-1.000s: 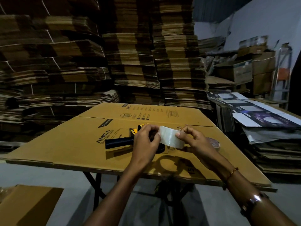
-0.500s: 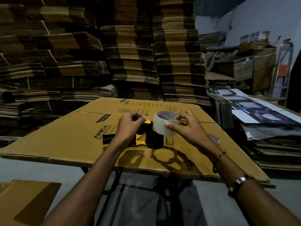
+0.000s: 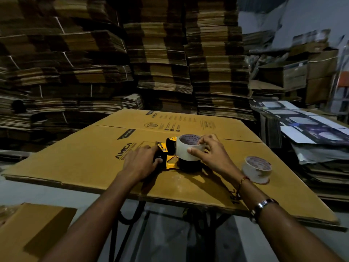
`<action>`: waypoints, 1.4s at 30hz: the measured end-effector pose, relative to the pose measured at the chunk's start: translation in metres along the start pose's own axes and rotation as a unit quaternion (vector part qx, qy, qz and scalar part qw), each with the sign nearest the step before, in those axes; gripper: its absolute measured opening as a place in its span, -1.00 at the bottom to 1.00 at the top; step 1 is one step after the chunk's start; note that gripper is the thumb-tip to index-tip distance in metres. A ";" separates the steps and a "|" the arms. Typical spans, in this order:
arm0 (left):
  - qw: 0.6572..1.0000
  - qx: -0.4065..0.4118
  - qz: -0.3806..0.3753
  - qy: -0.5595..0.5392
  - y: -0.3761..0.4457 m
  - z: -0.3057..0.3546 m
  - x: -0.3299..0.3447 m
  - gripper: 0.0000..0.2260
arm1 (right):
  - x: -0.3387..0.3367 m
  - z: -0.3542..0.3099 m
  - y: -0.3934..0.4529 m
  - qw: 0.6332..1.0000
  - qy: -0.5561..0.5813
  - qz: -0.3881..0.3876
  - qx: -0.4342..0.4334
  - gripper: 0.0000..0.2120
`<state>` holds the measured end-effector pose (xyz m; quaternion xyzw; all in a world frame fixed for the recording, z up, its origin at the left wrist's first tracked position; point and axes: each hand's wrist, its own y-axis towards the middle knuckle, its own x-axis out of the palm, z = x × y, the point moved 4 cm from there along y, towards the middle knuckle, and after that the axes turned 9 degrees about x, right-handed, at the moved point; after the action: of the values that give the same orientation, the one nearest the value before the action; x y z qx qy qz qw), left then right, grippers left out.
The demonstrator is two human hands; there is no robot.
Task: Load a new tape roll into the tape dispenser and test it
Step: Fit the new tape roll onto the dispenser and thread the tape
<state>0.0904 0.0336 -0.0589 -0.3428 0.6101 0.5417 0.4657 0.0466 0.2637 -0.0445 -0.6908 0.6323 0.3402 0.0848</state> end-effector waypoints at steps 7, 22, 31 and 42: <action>1.000 0.020 -0.016 -0.002 0.003 -0.003 0.002 -0.63 | 0.002 -0.001 0.008 0.998 -0.054 -0.044 0.001 -0.71; 1.000 0.021 -0.006 -0.017 0.003 -0.005 0.005 -0.62 | 0.003 0.005 0.008 0.997 -0.047 -0.054 -0.005 -0.76; 0.999 0.021 -0.007 -0.030 0.005 -0.005 0.007 -0.61 | 0.008 0.017 0.004 0.998 -0.005 -0.070 0.007 -0.83; 0.998 0.017 -0.020 -0.050 0.003 -0.005 0.006 -0.60 | 0.008 0.015 0.005 0.996 -0.068 -0.064 0.008 -0.74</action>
<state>0.0844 0.0296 -0.0631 -0.3192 0.5881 0.5384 0.5122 0.0366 0.2644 -0.0594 -0.7044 0.5824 0.3753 0.1540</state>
